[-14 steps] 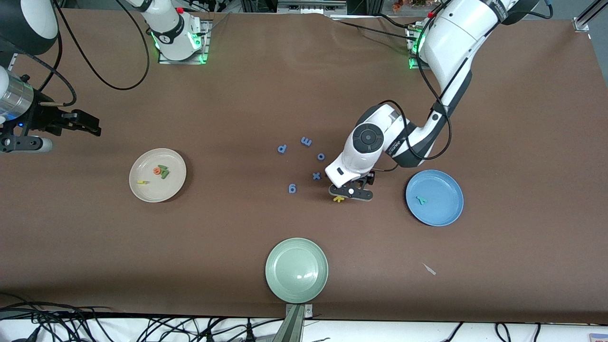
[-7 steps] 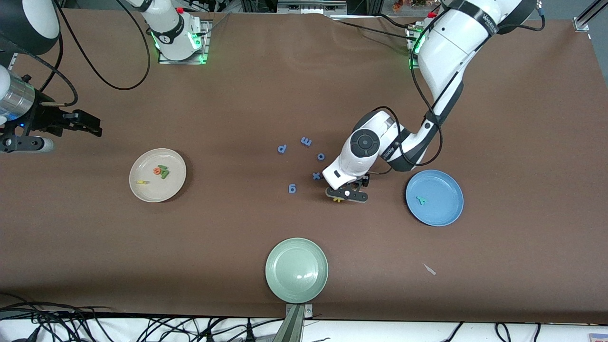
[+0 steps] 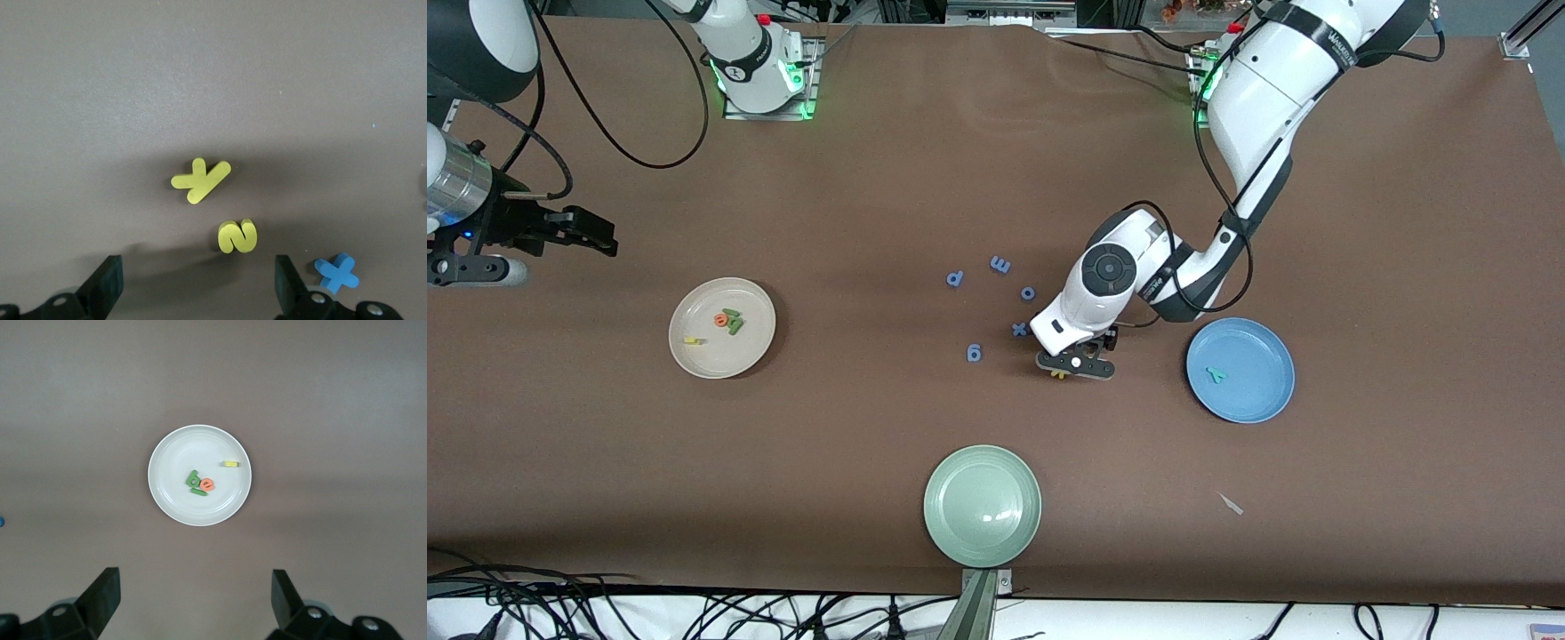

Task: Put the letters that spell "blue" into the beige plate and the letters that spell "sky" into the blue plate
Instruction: 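Lower the left gripper onto the yellow letter z and grasp it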

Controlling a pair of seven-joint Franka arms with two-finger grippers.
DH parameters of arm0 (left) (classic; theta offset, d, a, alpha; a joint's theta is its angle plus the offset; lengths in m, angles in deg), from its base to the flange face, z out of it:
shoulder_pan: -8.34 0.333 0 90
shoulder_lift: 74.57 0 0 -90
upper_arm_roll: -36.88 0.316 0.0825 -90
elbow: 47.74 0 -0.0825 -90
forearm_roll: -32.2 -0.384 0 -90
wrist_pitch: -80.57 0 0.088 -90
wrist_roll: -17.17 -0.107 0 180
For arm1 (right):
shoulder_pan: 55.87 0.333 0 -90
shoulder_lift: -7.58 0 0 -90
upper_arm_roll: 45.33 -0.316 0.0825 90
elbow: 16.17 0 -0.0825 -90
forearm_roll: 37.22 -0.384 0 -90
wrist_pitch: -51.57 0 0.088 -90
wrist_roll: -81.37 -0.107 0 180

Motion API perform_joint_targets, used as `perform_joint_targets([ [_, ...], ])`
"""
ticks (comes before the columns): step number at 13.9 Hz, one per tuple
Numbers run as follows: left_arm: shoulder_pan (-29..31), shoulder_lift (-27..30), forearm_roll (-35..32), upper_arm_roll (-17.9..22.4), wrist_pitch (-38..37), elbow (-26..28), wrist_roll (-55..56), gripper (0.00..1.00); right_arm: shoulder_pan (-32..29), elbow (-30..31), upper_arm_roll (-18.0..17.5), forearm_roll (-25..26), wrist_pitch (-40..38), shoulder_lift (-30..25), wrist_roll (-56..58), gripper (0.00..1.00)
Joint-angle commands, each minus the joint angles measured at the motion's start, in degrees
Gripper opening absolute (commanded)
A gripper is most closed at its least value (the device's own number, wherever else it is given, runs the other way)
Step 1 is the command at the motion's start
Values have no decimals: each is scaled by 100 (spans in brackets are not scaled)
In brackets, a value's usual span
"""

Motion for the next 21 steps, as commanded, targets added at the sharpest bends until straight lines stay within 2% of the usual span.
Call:
perform_joint_targets([
  [1, -115, -18, -255, 5, -19, -27, 191, 97, -59, 43, -54, -45, 29, -36, 28, 100],
  [5, -124, -149, -219, 14, 8, -98, 691, 88, -59, 43, -54, -45, 29, -36, 37, 100],
  [7, -133, -246, -237, 31, 8, -202, 736, 79, -59, 43, -54, -45, 20, -36, 28, 100],
  [10, -229, -448, -272, 49, -1, -668, 745, 79, -59, 43, -54, -45, 20, -36, 28, 100],
  [17, -309, -572, -580, 58, -1, -687, 807, 74, -50, 43, -54, -45, 20, -36, 11, 100],
  [18, -309, -580, -580, 58, -1, -687, 798, 64, -50, 43, -54, -45, 20, -36, 11, 100],
  [19, -309, -572, -580, 58, -1, -695, 798, 44, -50, 43, -54, -45, 20, -36, 19, 100],
  [21, -291, -545, -580, 58, -36, -695, 807, 24, -50, 43, -54, -45, 12, -36, 11, 100],
])
